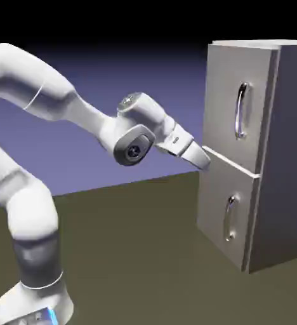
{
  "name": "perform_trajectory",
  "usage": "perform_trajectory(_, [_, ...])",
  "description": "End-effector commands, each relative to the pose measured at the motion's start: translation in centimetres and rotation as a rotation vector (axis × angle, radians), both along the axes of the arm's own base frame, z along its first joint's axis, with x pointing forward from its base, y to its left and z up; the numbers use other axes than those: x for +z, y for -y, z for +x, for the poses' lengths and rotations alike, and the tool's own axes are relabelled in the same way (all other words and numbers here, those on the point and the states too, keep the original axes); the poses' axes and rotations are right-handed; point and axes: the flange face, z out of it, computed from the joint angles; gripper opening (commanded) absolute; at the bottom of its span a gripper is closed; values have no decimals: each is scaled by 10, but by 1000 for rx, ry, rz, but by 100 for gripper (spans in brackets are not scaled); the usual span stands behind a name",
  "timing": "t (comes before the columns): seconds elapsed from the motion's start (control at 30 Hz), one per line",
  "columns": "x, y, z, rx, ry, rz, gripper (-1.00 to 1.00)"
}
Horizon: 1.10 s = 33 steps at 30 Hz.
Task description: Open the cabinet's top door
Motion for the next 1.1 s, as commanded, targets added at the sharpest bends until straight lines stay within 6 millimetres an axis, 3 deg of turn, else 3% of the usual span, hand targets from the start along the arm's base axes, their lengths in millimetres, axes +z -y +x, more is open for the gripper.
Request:
perform_trajectory(0.0, [5, -3, 0, 6, 8, -2, 0])
perform_trajectory(0.53, [63, -36, -6, 56, 155, -34, 0])
perform_trajectory(1.07, [90, -30, -11, 42, 351, -41, 0])
